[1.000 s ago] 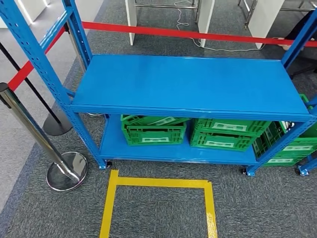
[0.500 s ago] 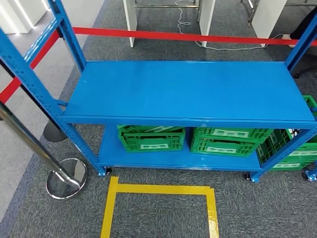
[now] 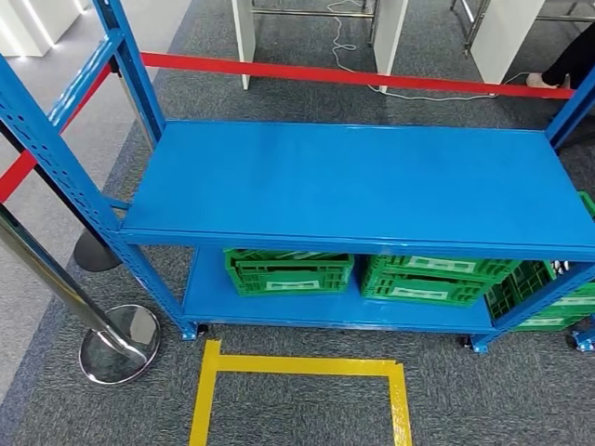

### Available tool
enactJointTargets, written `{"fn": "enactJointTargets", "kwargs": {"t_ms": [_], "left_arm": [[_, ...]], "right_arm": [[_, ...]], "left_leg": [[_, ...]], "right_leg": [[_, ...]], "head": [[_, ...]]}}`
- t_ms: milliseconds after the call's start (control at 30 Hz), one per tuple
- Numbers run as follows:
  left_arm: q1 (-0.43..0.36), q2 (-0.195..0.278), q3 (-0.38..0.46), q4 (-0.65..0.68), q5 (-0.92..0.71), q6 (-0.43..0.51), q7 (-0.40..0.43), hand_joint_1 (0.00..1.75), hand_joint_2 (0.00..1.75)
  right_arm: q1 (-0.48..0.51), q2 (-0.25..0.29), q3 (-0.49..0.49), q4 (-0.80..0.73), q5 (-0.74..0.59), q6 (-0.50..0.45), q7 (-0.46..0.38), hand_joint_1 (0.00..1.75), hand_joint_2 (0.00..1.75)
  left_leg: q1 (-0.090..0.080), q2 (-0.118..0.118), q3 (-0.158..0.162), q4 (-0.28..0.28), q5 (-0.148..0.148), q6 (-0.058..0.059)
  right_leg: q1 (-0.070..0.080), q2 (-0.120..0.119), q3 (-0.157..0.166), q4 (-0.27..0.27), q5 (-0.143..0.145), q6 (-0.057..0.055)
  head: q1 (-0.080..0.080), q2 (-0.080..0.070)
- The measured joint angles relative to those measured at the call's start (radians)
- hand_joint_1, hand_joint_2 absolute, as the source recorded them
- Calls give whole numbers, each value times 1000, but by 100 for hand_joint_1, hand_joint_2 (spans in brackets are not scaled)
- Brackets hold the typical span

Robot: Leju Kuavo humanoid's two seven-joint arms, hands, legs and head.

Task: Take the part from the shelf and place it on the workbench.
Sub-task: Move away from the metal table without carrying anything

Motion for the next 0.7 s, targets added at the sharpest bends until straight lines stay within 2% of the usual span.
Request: {"fn": "enactJointTargets", "kwargs": {"t_ms": [33,100,133,167,200,233,267,300,367,467,500,533,600,633,667,700], "left_arm": [[-2,0,0,0,0,0,0,0,0],[-5,-1,0,0,0,0,0,0,0],[-5,-2,0,0,-1,0,0,0,0],[-4,-2,0,0,0,0,0,0,0],[-2,-2,0,0,0,0,0,0,0],[-1,-2,0,0,0,0,0,0,0],[-1,-2,0,0,0,0,0,0,0],[-3,-3,0,0,-1,-1,0,0,0],[-7,-3,0,1,-3,-3,-1,0,0],[-11,-2,0,0,-7,-3,-2,0,0],[-12,-1,0,-1,-8,-3,-2,0,0],[-13,-1,0,-1,-9,-3,-2,0,0],[-12,-1,0,-1,-10,-3,2,0,0],[-10,-1,0,-1,-11,-3,4,0,0],[-8,-1,0,-1,-11,-3,5,0,0],[-5,0,0,-1,-12,-3,6,0,0]], "right_arm": [[0,0,0,0,0,0,0,0,0],[0,0,0,0,0,0,0,0,0],[2,0,0,0,0,0,0,0,0],[3,0,0,0,0,0,0,0,0],[5,0,0,0,0,0,1,0,0],[5,0,0,0,0,0,1,0,0],[5,0,0,0,0,0,1,0,0],[5,0,0,1,0,1,1,0,0],[3,0,0,1,1,5,1,0,0],[6,0,-1,0,6,8,1,0,0],[5,0,-1,0,6,9,1,0,0],[5,0,-1,0,7,10,1,0,0],[2,2,-1,0,7,12,1,0,0],[1,3,-1,0,7,12,1,0,0],[2,3,-1,0,8,12,1,0,0],[3,3,-1,0,9,12,1,0,0]], "left_leg": [[0,0,7,-4,-3,5],[-2,1,19,-4,-16,12],[-3,1,30,-4,-24,14],[-3,0,43,-4,-35,14],[-3,-1,59,-4,-46,13],[-3,-1,73,-5,-58,12],[-4,-2,85,-5,-70,8],[-5,-2,92,-5,-79,3],[-6,-3,99,-12,-89,-7],[-4,-1,114,-15,-100,-20],[-4,-1,102,16,-114,-26],[-2,0,72,71,-132,-31],[2,0,-21,210,-164,-39],[4,0,-60,254,-161,-42],[5,0,-83,264,-135,-43],[6,0,-90,236,-89,-43]], "right_leg": [[0,0,-30,53,-21,2],[1,0,-118,185,-57,2],[1,0,-153,224,-51,1],[1,0,-171,225,-23,-1],[1,0,-169,188,25,-4],[2,0,-155,130,75,-7],[5,0,-136,80,110,-11],[7,0,-118,38,124,-16],[12,2,-98,9,112,-25],[7,3,-72,-16,100,-40],[3,1,-58,-26,97,-45],[2,0,-45,-34,93,-49],[2,0,-24,-40,79,-53],[1,1,-14,-41,71,-53],[1,3,-1,-41,61,-52],[1,4,15,-41,50,-50]], "head": [[2,0],[7,0],[8,0],[9,0],[9,0],[10,0],[9,0],[8,0],[5,0],[3,0],[0,0],[-2,0],[-6,0],[-6,0],[-6,0],[-6,0]]}}
